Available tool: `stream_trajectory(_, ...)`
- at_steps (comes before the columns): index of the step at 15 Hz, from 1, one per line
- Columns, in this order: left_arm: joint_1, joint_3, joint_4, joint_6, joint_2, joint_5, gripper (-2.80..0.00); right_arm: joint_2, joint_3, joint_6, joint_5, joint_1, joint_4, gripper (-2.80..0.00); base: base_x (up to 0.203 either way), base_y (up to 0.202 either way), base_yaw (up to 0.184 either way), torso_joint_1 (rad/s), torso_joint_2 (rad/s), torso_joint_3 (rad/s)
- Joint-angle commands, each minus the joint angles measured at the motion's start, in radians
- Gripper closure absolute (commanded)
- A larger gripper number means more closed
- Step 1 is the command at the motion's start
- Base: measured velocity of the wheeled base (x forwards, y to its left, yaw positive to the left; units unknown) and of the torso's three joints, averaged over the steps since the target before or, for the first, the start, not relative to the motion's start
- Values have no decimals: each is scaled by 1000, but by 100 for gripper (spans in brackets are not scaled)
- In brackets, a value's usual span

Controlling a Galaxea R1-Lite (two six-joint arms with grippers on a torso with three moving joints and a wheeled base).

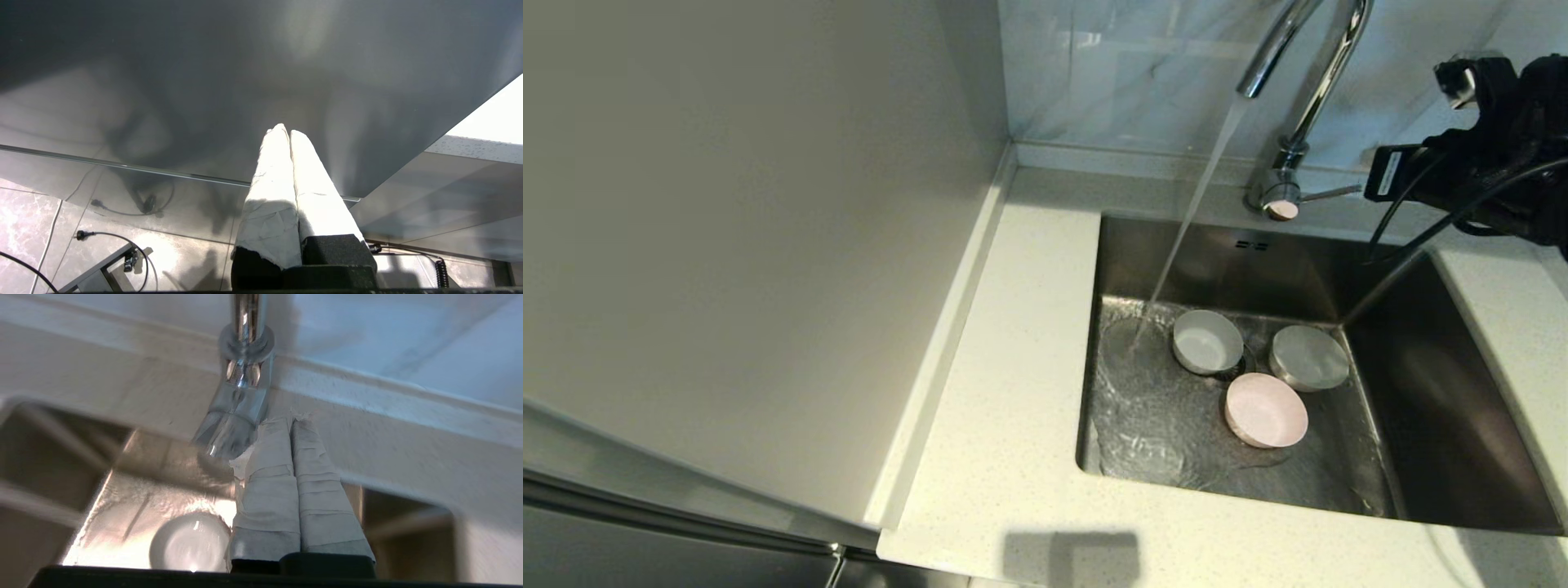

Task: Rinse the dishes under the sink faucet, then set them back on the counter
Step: Wait for the water to rinse the bowl, then turn off the faucet

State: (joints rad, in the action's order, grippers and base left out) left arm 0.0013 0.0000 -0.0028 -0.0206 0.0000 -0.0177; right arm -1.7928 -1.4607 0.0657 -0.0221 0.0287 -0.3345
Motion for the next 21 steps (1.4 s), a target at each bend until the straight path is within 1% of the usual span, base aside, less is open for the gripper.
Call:
stream_trajectory(1,0,0,0,-1,-3,-1,0,127,59,66,0,0,102,0,0,0,0,0,0,0)
stream_trajectory(2,0,0,0,-1,-3,-1,0,144,93,158,5,0,184,0,0,0,0,0,0,0)
stream_trajectory(3,0,0,0,-1,-3,-1,0,151,120,228,15,-1,263,0,0,0,0,0,0,0)
stream_trajectory(4,0,0,0,-1,-3,-1,0,147,141,279,50,-12,315,0,0,0,0,0,0,0)
stream_trajectory(5,0,0,0,-1,-3,-1,0,125,142,288,65,-35,320,0,0,0,0,0,0,0)
stream_trajectory(7,0,0,0,-1,-3,-1,0,78,129,290,71,-60,310,0,0,0,0,0,0,0)
stream_trajectory(9,0,0,0,-1,-3,-1,0,13,112,290,73,-69,243,0,0,0,0,0,0,0)
stream_trajectory(10,0,0,0,-1,-3,-1,0,-25,93,293,76,-73,183,0,0,0,0,0,0,0)
stream_trajectory(12,0,0,0,-1,-3,-1,0,-90,18,297,105,-87,119,0,0,0,0,0,0,0)
stream_trajectory(14,0,0,0,-1,-3,-1,0,-141,-73,321,169,-101,110,0,0,0,0,0,0,0)
stream_trajectory(15,0,0,0,-1,-3,1,0,-162,-113,327,185,-107,109,0,0,0,0,0,0,0)
stream_trajectory(17,0,0,0,-1,-3,-1,0,-193,-172,331,195,-117,106,0,0,0,0,0,0,0)
stream_trajectory(21,0,0,0,-1,-5,-1,0,-212,-198,322,195,-122,83,0,0,0,0,0,0,0)
